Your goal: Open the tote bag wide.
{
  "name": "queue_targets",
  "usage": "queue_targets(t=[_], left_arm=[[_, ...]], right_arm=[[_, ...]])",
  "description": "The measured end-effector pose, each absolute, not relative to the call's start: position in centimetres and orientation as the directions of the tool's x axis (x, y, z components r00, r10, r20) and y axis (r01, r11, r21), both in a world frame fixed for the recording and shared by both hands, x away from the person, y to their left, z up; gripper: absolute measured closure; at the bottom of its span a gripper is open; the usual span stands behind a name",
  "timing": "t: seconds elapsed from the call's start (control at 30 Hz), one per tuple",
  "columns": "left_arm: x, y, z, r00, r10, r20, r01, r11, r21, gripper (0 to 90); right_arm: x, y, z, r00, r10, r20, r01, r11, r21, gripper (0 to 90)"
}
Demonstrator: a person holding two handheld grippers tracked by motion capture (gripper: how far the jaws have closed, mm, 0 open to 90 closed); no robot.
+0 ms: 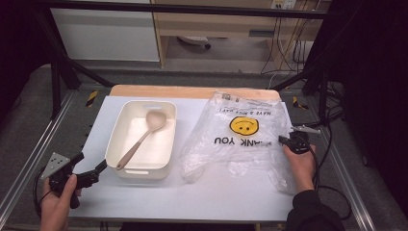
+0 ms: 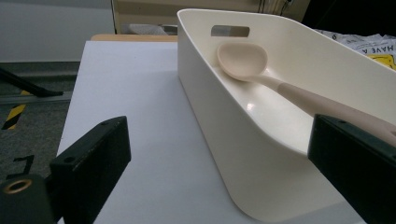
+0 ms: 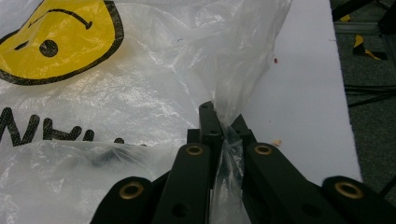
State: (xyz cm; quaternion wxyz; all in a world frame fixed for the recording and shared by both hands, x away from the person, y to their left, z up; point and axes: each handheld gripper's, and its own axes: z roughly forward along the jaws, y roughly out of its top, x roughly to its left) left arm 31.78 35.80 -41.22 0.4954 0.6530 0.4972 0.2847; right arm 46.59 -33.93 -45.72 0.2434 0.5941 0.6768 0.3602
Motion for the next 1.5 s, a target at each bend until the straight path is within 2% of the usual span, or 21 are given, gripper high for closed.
queue_targets(t=[0.13, 0.3, 0.4, 0.47, 0.67, 0.9, 1.17, 1.5], left_arm=[[31.7, 35.8, -41.2, 0.344, 0.931, -0.120, 0.365, -0.015, 0.931, 5.7], [31.7, 35.9, -41.1, 0.344, 0.931, -0.123, 0.363, -0.011, 0.932, 5.7], [31.7, 35.9, -41.1, 0.346, 0.930, -0.123, 0.363, -0.012, 0.932, 5.7], [31.7, 35.8, -41.1, 0.347, 0.930, -0.122, 0.361, -0.012, 0.932, 5.7], [31.7, 35.9, -41.0, 0.345, 0.930, -0.126, 0.361, -0.008, 0.933, 5.7], [31.6, 36.1, -41.0, 0.343, 0.930, -0.131, 0.360, -0.002, 0.933, 5.6], [31.8, 36.9, -41.2, 0.337, 0.934, -0.115, 0.364, -0.017, 0.931, 5.6], [32.2, 37.7, -42.1, 0.314, 0.940, -0.132, 0.420, -0.013, 0.907, 5.9]], right_arm=[[46.3, -33.5, -45.5, -0.198, 0.976, 0.091, 0.621, 0.053, 0.782, 74.4], [45.6, -33.2, -44.2, -0.206, 0.977, 0.052, 0.582, 0.080, 0.809, 42.4], [44.9, -32.8, -43.3, -0.209, 0.978, 0.025, 0.575, 0.102, 0.812, 27.1], [44.3, -32.6, -42.6, -0.215, 0.977, 0.012, 0.563, 0.114, 0.818, 21.0], [42.7, -31.7, -40.4, -0.218, 0.975, 0.036, 0.503, 0.081, 0.860, 13.4], [41.8, -29.3, -39.2, -0.271, 0.962, 0.021, 0.486, 0.118, 0.866, 9.5], [41.2, -25.2, -39.0, -0.383, 0.923, 0.041, 0.484, 0.162, 0.860, 7.0], [40.1, -18.9, -39.5, -0.541, 0.840, 0.045, 0.470, 0.256, 0.845, 6.0]])
